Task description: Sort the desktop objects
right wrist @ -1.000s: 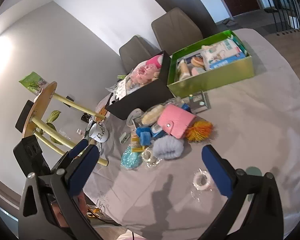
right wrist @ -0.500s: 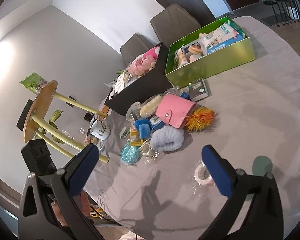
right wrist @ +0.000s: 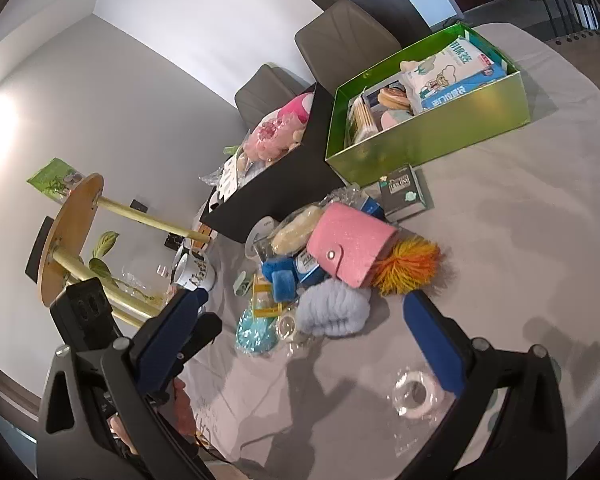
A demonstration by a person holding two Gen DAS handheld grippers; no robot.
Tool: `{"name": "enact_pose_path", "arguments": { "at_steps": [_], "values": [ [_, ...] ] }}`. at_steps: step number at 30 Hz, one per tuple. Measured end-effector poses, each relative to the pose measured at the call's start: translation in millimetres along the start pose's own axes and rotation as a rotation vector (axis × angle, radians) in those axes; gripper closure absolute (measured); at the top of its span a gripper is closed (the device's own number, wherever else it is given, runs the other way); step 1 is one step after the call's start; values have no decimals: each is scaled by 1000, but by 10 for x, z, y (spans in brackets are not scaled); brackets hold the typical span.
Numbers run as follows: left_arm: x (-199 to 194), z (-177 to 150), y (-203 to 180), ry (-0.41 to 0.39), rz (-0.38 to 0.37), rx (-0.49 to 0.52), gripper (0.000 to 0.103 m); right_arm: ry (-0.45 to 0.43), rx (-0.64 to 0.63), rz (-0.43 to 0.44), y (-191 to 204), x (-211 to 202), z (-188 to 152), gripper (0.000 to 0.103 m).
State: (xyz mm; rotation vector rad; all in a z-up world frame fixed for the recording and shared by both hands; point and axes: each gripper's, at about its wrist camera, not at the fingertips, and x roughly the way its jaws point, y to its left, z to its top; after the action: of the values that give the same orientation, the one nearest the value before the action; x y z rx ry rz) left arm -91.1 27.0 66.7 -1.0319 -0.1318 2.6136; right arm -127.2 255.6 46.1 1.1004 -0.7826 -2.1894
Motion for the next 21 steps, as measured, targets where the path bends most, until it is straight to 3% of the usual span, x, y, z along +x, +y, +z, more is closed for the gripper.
{"name": "enact_pose_path", "arguments": {
  "at_steps": [9, 21],
  "values": [
    [329, 282, 20, 28, -30, 82, 1, 35, 24, 21, -63, 235, 196, 0],
    [784, 446, 67, 89, -74, 105, 1, 61, 52, 22, -201, 505, 421, 0]
  ]
}}
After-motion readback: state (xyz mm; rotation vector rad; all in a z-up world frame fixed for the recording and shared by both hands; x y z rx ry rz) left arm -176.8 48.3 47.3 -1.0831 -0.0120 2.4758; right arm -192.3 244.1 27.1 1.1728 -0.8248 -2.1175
